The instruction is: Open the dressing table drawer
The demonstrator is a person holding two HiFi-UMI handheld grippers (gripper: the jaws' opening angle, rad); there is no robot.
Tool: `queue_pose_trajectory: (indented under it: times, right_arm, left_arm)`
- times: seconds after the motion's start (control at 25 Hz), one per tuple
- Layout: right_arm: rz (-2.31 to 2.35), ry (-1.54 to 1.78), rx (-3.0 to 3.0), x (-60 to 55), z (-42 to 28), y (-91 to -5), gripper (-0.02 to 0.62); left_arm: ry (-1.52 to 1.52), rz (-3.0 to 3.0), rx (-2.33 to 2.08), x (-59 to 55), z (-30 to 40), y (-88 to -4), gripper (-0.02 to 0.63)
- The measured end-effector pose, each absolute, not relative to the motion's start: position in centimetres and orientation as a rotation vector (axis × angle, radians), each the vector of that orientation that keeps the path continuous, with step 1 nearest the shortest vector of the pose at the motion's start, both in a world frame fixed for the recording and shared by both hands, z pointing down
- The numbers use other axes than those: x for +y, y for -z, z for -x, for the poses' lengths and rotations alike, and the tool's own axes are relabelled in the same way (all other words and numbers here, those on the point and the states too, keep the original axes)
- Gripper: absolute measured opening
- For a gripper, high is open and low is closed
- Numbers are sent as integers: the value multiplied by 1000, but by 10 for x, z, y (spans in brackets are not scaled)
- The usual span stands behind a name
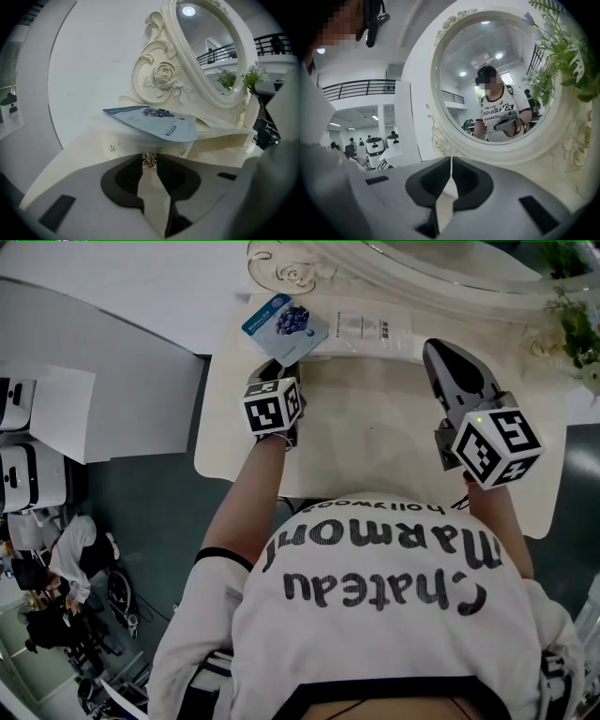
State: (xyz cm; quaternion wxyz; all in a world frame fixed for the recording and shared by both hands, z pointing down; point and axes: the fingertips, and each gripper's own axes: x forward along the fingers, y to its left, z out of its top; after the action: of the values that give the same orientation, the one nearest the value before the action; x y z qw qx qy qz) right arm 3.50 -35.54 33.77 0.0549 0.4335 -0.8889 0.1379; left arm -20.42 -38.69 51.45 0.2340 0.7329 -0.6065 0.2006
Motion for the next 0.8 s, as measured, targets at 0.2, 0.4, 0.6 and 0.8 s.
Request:
queue_pose_trajectory:
  times: [0.2,0.4,0.6,0.8]
  right_arm:
    - [-1311,-405,-2697,-352,-34,-336,28]
    - [-1310,-381,-2699,-349,-33,-332,28]
    - [-1310,-367,-2702,-345,-32,-329,28]
    - [-1313,-364,-2706,-343,-30,-326,28]
  left_arm:
    - [-545,-2014,-1670,-385,204,-515,107]
    - [-540,-2022,-1671,-382,204,-515,106]
    - [-548,-2040,-1660,-379,205,-518,106]
    - [-545,-2053,-1636,-377,206,-519,106]
